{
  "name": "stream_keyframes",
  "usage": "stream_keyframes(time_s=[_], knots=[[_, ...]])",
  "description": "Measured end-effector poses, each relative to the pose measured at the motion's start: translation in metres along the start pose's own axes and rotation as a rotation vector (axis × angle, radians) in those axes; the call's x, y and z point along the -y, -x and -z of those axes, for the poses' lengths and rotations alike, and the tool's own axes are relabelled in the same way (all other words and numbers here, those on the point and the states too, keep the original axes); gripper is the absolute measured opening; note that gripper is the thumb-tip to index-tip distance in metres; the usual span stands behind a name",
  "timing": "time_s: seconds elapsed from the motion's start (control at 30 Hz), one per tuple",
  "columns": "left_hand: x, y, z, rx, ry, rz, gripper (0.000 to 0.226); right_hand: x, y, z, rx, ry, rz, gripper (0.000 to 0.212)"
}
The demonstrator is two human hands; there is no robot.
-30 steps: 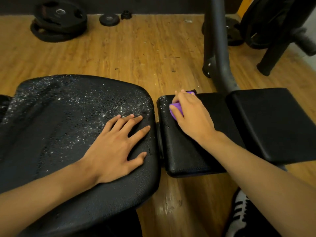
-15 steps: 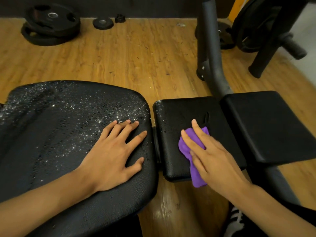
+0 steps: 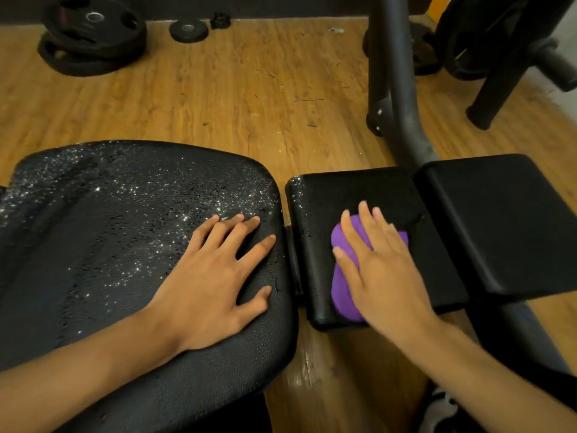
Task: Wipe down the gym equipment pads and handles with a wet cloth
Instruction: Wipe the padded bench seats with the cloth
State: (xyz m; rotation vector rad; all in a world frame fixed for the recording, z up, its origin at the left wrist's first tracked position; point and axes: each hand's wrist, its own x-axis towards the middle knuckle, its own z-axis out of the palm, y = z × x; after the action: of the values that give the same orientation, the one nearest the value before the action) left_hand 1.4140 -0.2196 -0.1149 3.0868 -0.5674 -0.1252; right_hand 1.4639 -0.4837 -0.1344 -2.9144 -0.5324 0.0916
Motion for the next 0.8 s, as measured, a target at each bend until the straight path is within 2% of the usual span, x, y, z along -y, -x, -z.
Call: stream_keyframes(time_s=[0.07, 0.17, 0.27, 0.37, 0.47, 0.57, 0.7, 0.8], knots=[[0.001, -0.001, -0.001, -0.006, 0.003, 0.000, 0.070, -0.024, -0.047, 0.000, -0.071, -0.008, -0.032, 0.065], [0.000, 0.000, -0.001, -0.007, -0.009, 0.006, 0.070, -0.051, -0.121, 0.013, -0.075, 0.015, -0.169, 0.052], [0.000, -0.001, -0.001, -0.010, -0.012, -0.004, 0.070, -0.047, -0.118, 0.010, -0.111, 0.014, -0.237, 0.056], [-0.001, -0.001, -0.001, -0.003, -0.012, 0.001, 0.071, -0.016, -0.035, 0.004, -0.075, 0.017, -0.203, 0.074], [-0.001, -0.001, -0.001, -0.007, -0.014, 0.003, 0.070, 0.019, 0.033, 0.001, 0.039, 0.045, -0.133, 0.083], [0.000, -0.002, -0.001, -0.009, -0.017, 0.001, 0.071, 0.018, 0.001, -0.001, 0.012, 0.090, -0.086, 0.078], [-0.002, -0.003, -0.001, -0.007, -0.027, 0.005, 0.071, 0.005, -0.102, 0.001, -0.038, 0.033, -0.094, 0.062], [-0.002, -0.003, 0.000, 0.000, -0.032, 0.007, 0.071, 0.008, -0.116, 0.001, -0.006, 0.041, -0.044, 0.062]])
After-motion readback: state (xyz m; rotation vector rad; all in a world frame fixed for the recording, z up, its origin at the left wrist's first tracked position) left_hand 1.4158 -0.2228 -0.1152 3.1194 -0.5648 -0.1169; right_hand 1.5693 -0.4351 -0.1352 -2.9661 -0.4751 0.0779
